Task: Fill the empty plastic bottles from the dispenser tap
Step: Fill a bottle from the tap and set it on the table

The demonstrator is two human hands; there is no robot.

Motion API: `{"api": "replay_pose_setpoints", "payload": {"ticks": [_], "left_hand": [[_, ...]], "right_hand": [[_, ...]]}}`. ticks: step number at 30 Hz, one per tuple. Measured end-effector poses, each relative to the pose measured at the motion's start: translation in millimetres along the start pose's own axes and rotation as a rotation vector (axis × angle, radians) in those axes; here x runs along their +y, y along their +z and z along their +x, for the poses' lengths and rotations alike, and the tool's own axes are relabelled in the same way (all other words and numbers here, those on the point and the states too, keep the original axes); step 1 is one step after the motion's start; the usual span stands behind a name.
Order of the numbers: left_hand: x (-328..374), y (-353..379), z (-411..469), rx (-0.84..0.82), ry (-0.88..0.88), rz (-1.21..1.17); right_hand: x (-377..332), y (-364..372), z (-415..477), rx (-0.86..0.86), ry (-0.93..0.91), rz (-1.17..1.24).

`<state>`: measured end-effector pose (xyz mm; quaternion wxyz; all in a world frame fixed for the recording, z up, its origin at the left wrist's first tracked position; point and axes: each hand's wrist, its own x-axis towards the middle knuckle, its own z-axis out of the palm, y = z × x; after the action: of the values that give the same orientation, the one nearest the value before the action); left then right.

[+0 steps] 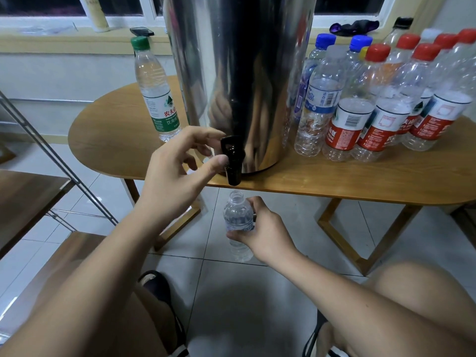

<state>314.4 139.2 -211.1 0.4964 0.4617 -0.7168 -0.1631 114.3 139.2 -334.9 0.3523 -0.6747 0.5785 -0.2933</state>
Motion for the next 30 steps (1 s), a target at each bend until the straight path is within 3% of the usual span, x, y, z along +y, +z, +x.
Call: {"api": "replay_pose_setpoints", "payload": {"ticks": [5,11,19,30], "left_hand": [[-23.4,-10.6,6.9,0.041,-0.143,0.053],[-65.4,-11.2,9.9,-0.096,-0.252,0.366],[-87.2,-10.5,5.9,-0.204,-0.213,0.524],[-43.5,-14.0,-24.0,-0.197,-0.197,0.297]], "right_hand": [[-0.4,-3.2,-5.9,0.004,0.008,0.045],[-3.0,-7.9,-12.0,-0.009,0.000,0.052],[-3.2,-14.5,-18.3,-0.018,-0.001,0.065],[-3.2,-29.4,-35.1,-0.068,-0.024,0.038]]}}
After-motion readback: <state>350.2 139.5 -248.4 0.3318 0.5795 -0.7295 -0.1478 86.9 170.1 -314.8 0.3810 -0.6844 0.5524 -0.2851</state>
